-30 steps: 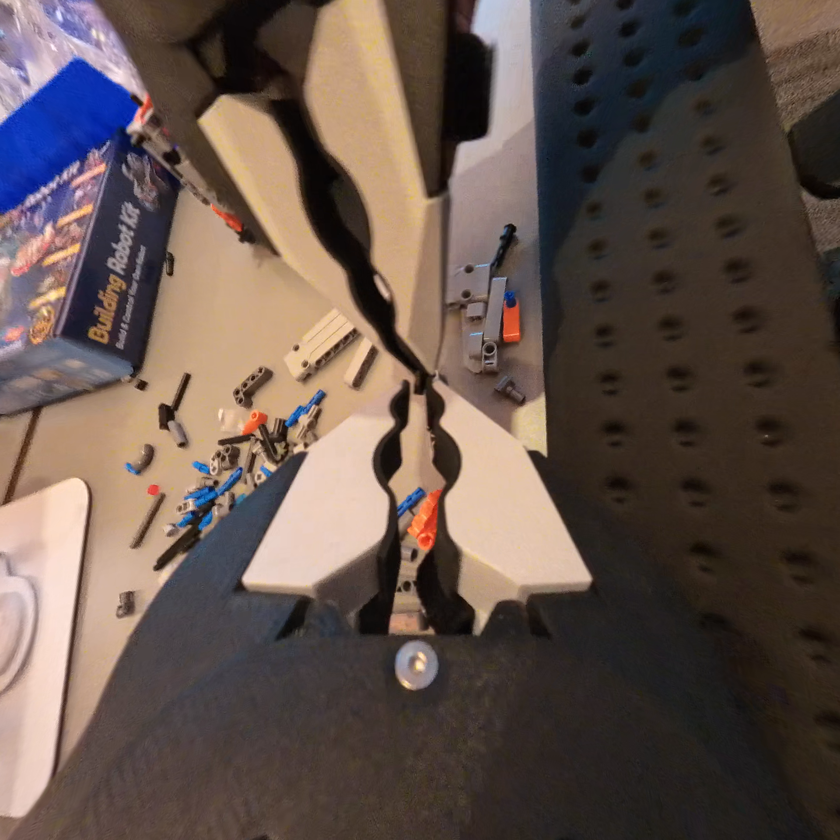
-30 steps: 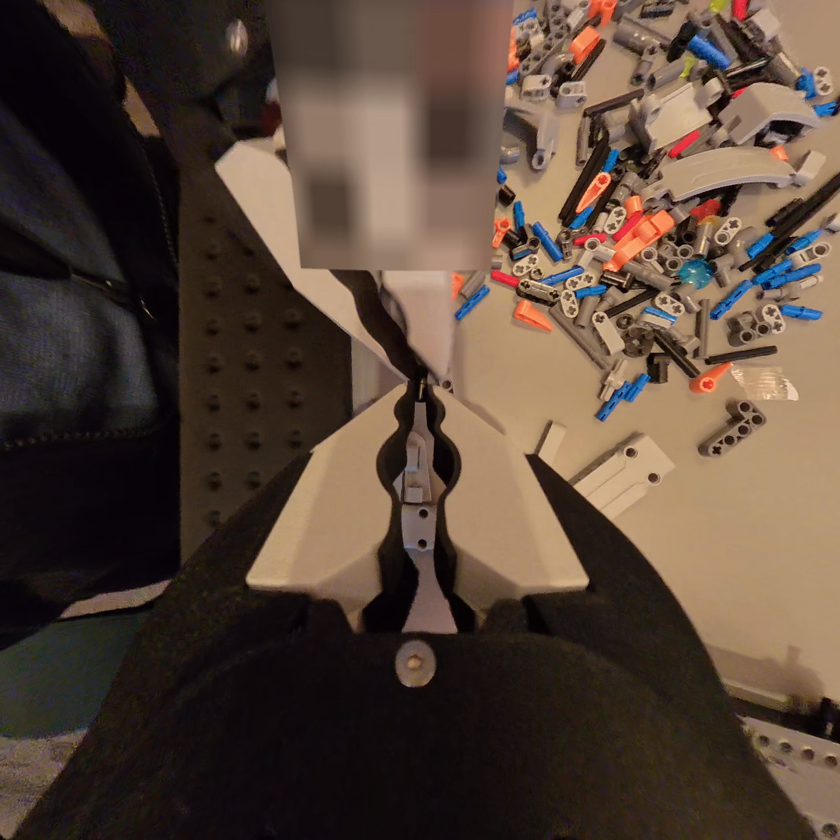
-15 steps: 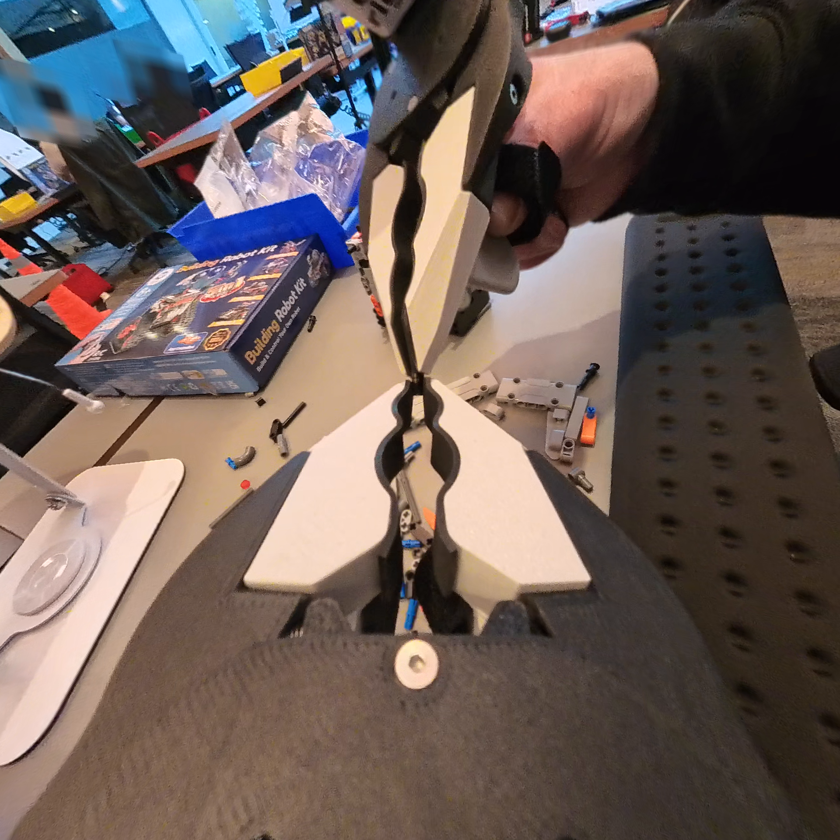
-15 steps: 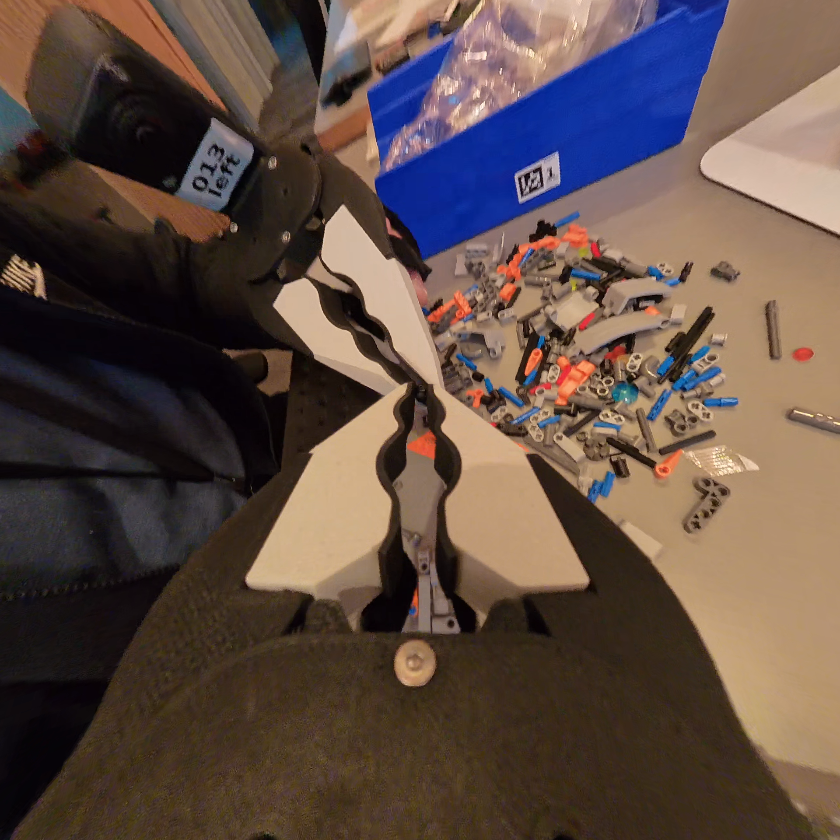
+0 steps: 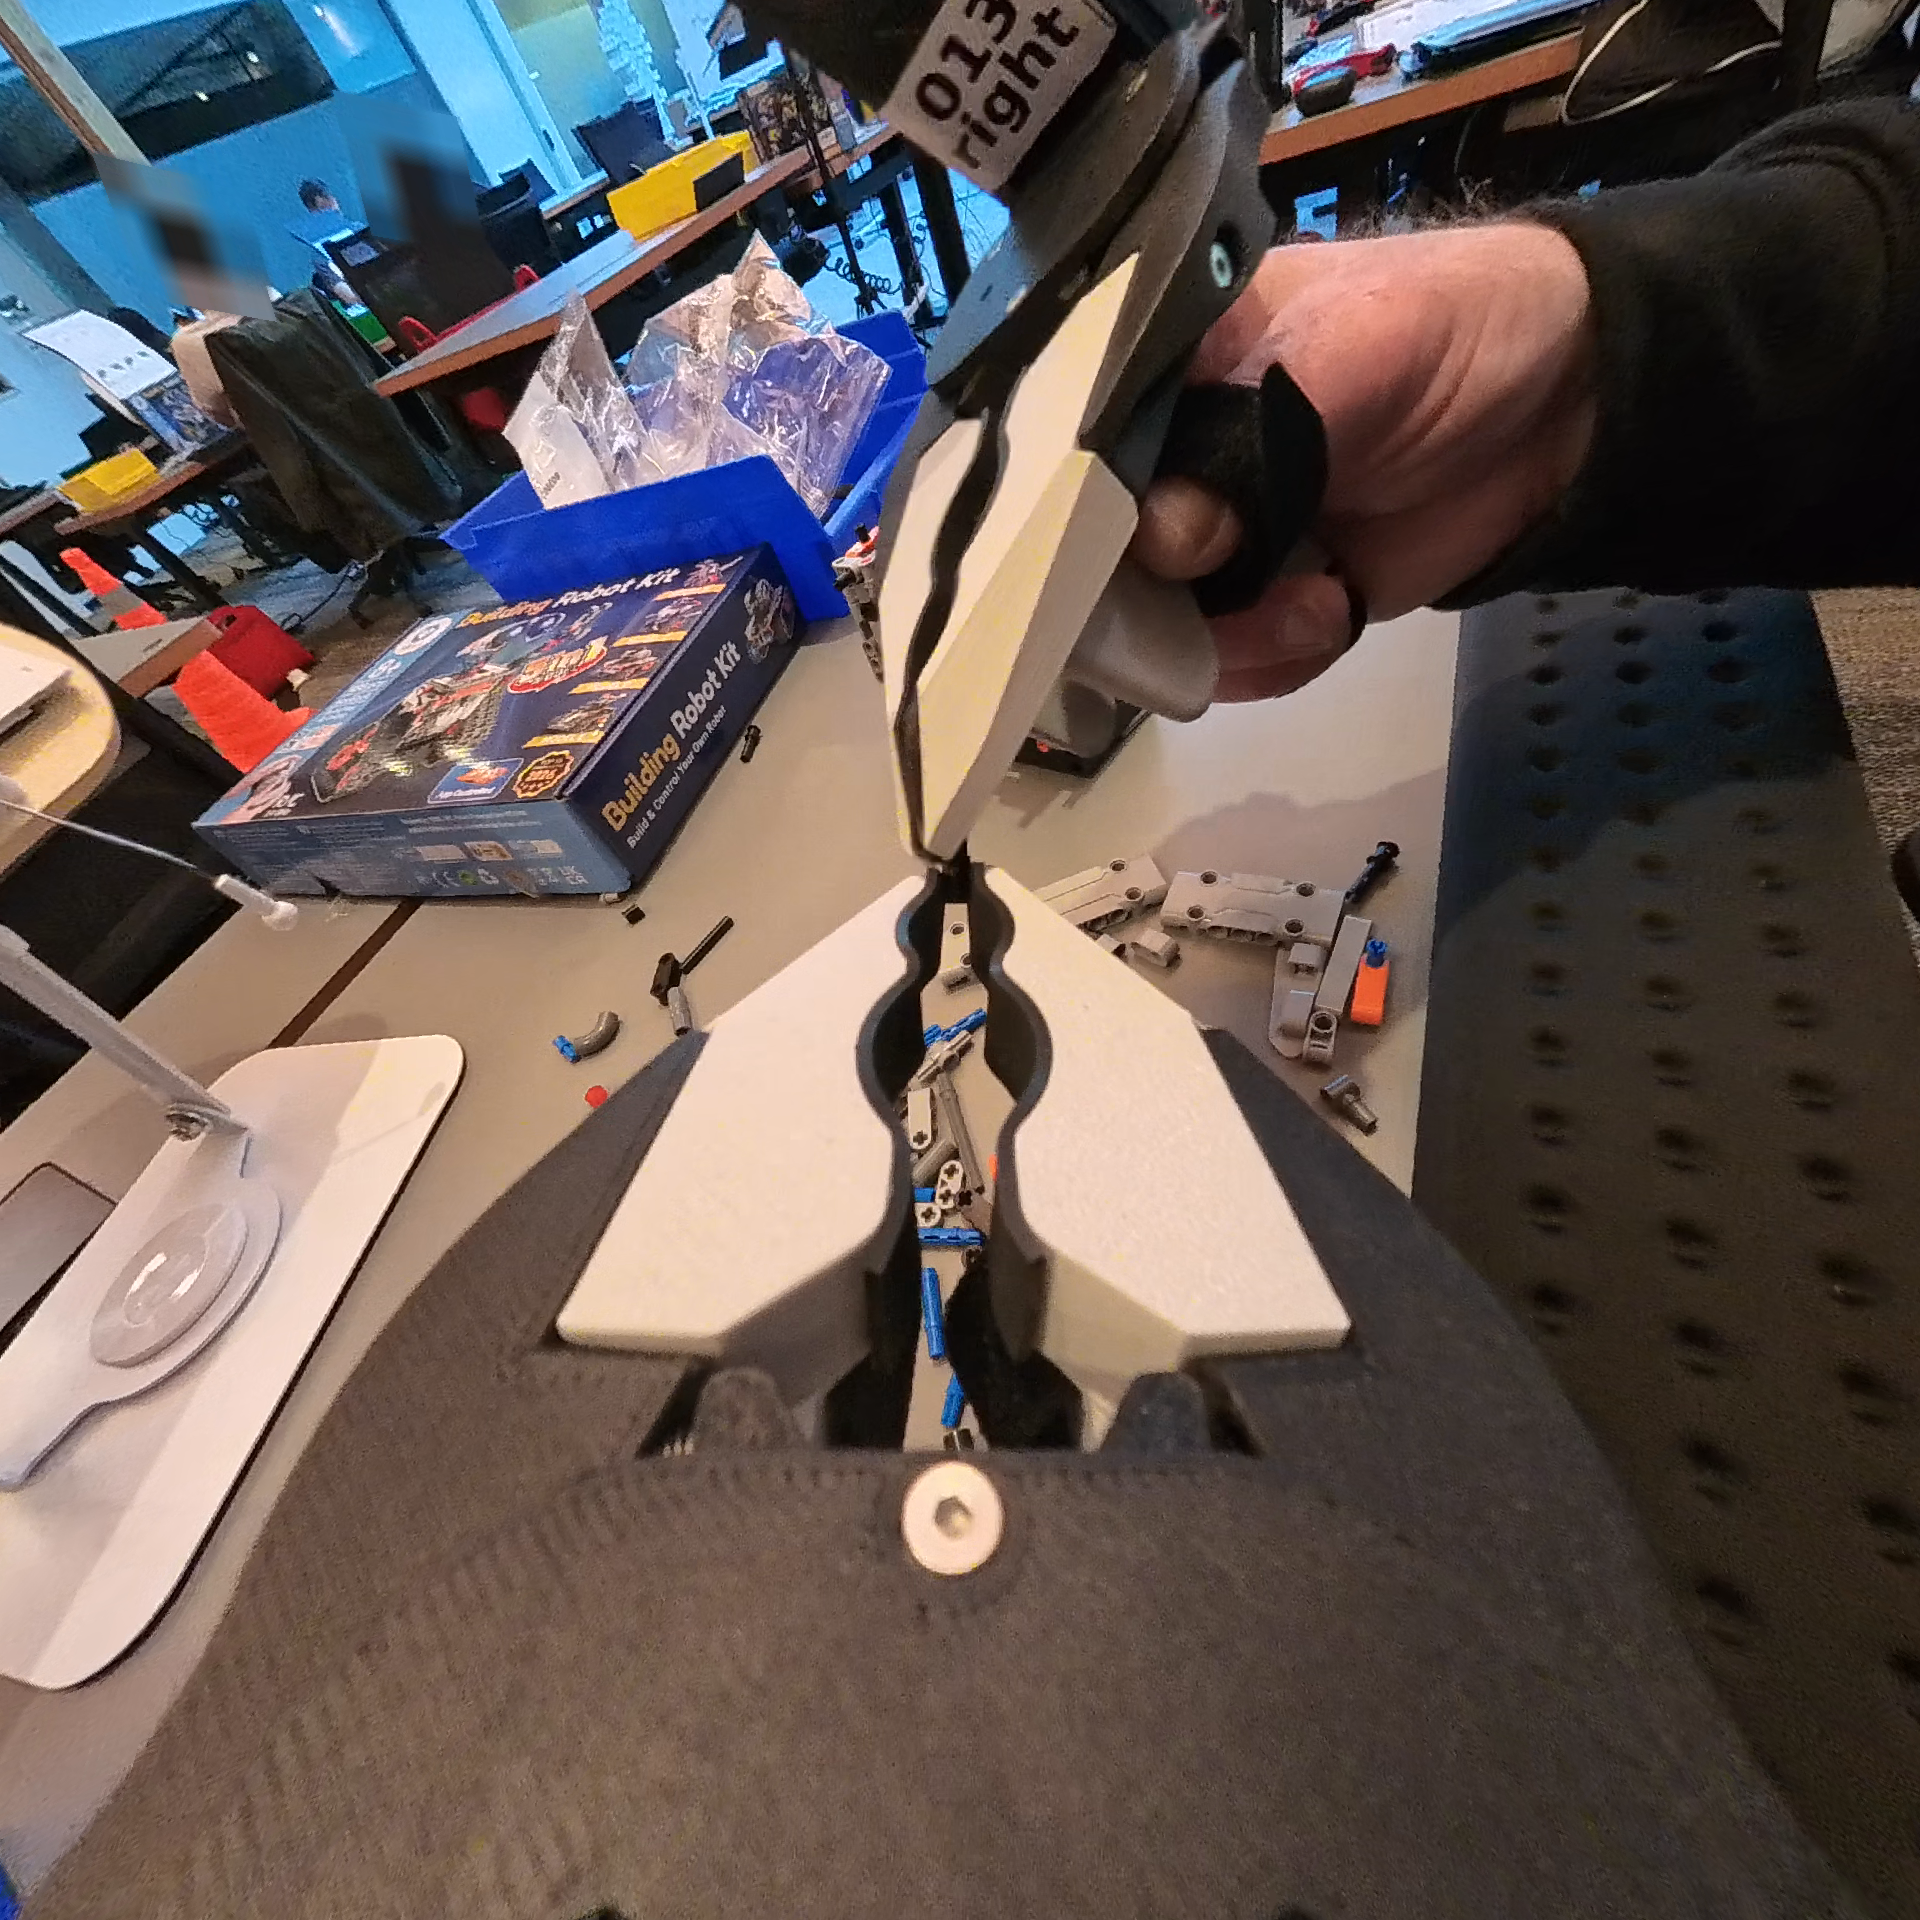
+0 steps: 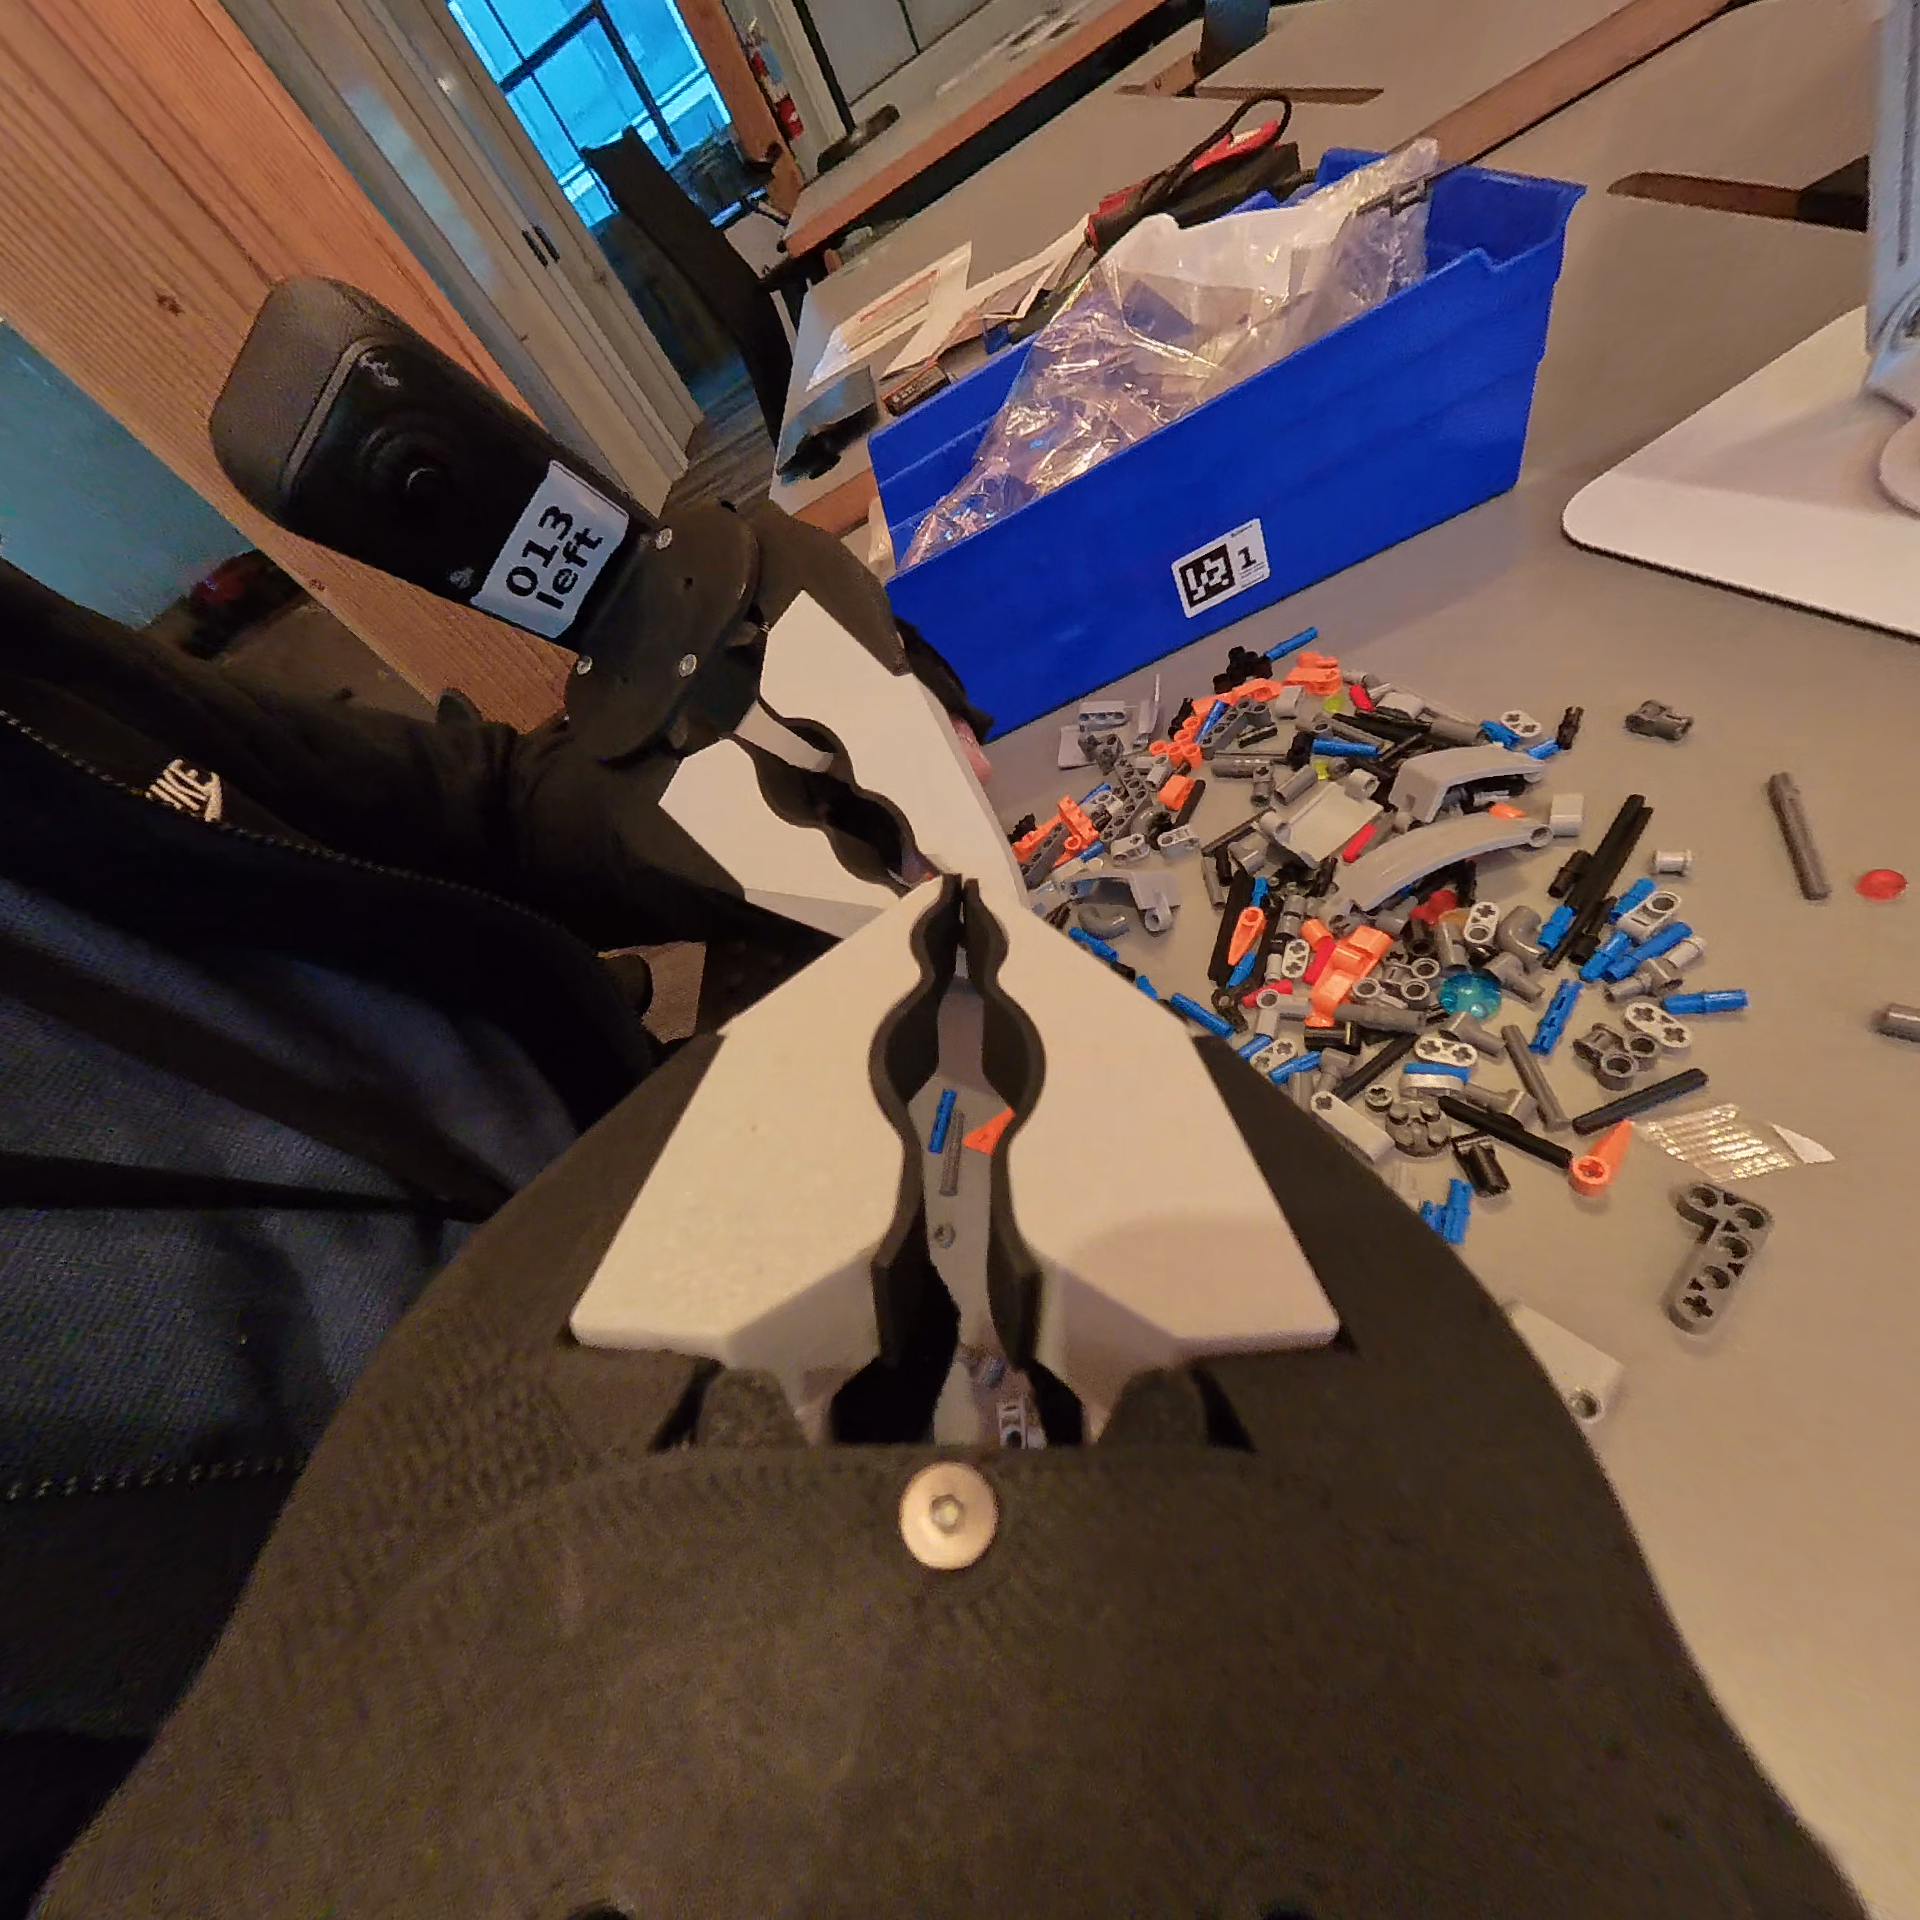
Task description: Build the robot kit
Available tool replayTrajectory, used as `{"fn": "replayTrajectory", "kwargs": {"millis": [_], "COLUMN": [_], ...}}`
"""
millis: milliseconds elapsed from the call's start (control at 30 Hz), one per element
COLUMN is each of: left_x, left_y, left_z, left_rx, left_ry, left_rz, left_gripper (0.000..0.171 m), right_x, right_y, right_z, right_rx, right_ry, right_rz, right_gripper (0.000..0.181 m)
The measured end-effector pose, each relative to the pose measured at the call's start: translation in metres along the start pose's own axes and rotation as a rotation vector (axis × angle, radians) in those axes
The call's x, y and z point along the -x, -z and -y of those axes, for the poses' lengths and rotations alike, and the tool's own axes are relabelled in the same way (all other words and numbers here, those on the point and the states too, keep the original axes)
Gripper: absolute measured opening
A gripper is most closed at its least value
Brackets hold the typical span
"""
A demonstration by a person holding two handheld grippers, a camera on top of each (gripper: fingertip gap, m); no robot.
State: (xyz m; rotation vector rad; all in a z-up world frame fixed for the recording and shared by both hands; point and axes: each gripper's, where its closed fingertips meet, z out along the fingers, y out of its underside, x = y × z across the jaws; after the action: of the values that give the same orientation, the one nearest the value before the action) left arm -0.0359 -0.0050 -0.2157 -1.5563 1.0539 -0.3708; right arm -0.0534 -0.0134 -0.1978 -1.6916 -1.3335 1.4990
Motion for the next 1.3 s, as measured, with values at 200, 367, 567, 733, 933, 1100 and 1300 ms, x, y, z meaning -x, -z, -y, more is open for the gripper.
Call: {"fn": "replayTrajectory", "kwargs": {"millis": [200,367,567,733,933,1100,1300], "left_x": [0.001,0.001,0.001,0.001,0.001,0.001,0.001], "left_y": [0.002,0.002,0.002,0.002,0.002,0.003,0.003], "left_z": [0.001,0.001,0.000,-0.001,0.000,0.001,0.001], "left_rx": [-0.011,-0.014,-0.009,-0.009,-0.012,-0.018,-0.020], "left_ry": [0.017,0.032,0.031,0.034,0.036,0.040,0.037], "left_rz": [-0.005,-0.011,-0.013,-0.015,-0.016,-0.018,-0.014], "left_gripper": [0.002,0.002,0.002,0.002,0.002,0.002,0.002], "right_x": [-0.001,-0.003,-0.007,-0.007,-0.008,-0.009,-0.010], "right_y": [0.000,0.003,0.004,0.005,0.006,0.008,0.011], "right_z": [0.002,0.004,0.001,0.001,0.001,0.000,0.000], "right_rx": [-0.007,-0.019,-0.002,-0.004,-0.008,-0.009,-0.016], "right_ry": [0.007,0.015,0.027,0.030,0.034,0.031,0.038], "right_rz": [-0.009,-0.029,-0.061,-0.062,-0.071,-0.079,-0.102], "right_gripper": [0.000,0.004,0.007,0.007,0.008,0.010,0.012]}}
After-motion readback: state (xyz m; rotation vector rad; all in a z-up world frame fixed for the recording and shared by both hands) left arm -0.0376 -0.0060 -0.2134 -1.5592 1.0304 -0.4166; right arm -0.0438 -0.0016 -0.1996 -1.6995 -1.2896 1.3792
